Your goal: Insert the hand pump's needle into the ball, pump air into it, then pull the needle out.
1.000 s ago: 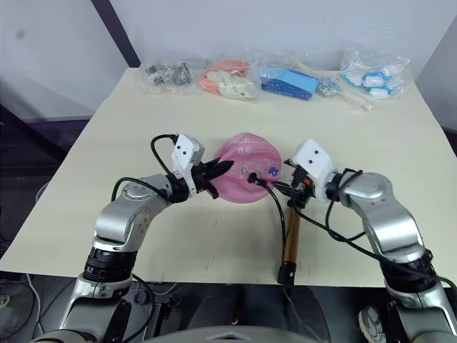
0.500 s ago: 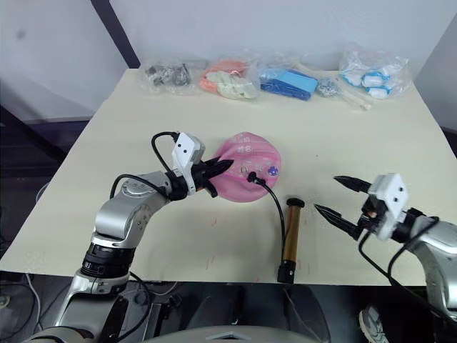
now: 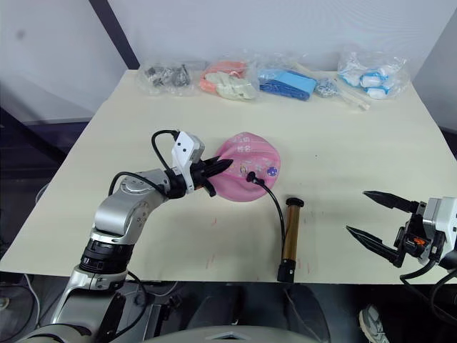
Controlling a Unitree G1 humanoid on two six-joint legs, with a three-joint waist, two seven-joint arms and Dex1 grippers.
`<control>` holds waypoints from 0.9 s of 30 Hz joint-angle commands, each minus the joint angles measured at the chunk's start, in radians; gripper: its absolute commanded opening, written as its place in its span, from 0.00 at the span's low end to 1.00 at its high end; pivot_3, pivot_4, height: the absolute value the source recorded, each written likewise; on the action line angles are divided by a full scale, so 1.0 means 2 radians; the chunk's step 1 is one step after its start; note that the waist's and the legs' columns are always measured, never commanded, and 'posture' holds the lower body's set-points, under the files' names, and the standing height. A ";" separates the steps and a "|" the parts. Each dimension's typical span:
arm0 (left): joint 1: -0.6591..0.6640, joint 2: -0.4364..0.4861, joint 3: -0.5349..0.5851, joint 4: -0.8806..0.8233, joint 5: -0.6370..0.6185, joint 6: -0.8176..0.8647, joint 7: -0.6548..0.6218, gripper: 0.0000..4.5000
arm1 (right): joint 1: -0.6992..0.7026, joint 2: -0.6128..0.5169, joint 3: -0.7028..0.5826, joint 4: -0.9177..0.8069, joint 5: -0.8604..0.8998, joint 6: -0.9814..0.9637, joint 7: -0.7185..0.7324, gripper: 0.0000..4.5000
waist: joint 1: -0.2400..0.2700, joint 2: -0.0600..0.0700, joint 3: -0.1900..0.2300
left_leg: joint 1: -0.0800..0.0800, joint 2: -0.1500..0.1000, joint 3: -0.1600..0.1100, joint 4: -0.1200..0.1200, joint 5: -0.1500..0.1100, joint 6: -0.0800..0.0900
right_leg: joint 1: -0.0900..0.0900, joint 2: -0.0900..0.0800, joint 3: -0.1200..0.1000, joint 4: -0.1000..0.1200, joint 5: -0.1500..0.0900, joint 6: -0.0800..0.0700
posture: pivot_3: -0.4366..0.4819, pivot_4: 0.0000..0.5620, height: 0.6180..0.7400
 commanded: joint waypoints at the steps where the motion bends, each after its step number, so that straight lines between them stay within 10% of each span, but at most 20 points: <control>1: 0.010 0.005 -0.009 0.008 0.004 0.009 -0.007 0.20 | 0.001 0.003 0.001 -0.007 0.012 -0.019 0.000 1.00 | 0.000 0.000 0.000 | 0.000 0.000 0.000 0.000 0.000 0.000 | 0.000 0.000 0.000 0.000 0.000 0.000 | 0.48 0.27 1.00; 11: -0.002 0.005 0.016 -0.010 -0.015 0.003 -0.015 0.99 | 0.001 0.005 0.013 0.008 0.016 -0.046 0.008 1.00 | 0.000 -0.002 0.002 | -0.001 0.000 0.000 0.000 0.001 -0.002 | 0.000 0.000 0.000 0.000 0.000 0.000 | 0.48 0.27 1.00; 27: -0.007 0.053 0.059 -0.101 -0.095 0.059 -0.059 0.99 | 0.000 0.004 0.024 0.014 0.026 -0.057 0.012 1.00 | 0.000 -0.002 0.006 | -0.001 0.001 0.001 0.004 0.001 -0.002 | -0.001 0.000 0.001 0.003 0.000 0.000 | 0.48 0.27 1.00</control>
